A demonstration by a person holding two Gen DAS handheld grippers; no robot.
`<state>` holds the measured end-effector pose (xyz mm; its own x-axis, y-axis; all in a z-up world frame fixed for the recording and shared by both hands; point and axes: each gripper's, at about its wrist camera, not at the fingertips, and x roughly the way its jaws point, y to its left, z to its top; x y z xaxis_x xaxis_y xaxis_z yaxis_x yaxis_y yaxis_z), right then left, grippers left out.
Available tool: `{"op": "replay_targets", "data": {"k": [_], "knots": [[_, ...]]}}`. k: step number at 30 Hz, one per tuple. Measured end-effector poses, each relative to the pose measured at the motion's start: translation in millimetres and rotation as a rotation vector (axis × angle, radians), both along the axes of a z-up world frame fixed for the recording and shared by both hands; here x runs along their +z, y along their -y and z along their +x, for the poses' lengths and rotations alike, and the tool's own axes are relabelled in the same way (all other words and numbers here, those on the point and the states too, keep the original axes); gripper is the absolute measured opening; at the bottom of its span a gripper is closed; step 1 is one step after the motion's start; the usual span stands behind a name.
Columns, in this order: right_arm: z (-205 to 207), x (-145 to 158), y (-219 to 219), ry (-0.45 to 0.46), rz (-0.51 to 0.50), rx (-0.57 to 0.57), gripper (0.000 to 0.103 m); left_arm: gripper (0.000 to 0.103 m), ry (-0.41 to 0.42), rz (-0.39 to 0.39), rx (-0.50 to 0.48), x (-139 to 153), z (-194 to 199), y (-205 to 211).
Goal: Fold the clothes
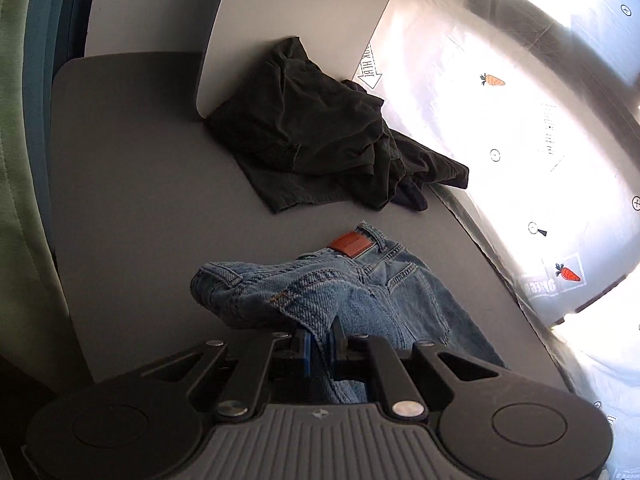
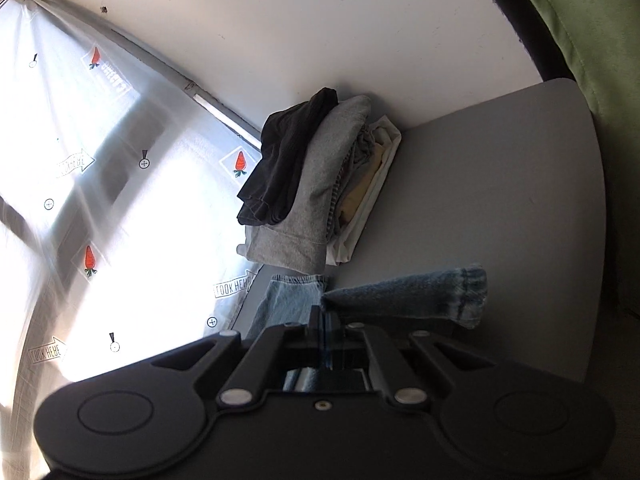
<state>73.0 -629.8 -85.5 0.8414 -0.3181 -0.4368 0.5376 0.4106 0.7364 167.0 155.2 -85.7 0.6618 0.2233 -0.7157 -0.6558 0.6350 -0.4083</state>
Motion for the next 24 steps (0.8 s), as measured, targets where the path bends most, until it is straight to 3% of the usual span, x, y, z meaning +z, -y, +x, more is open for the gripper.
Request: {"op": "replay_targets", "data": {"k": [13, 24], "knots": [[77, 7, 11, -0.019, -0.081, 0.090, 0.001, 0.009, -0.016, 0.105, -0.021, 4, 42, 17], [195, -12, -4, -0.055, -0.107, 0.114, 0.001, 0.010, -0.047, 0.155, -0.056, 3, 144, 27]]}}
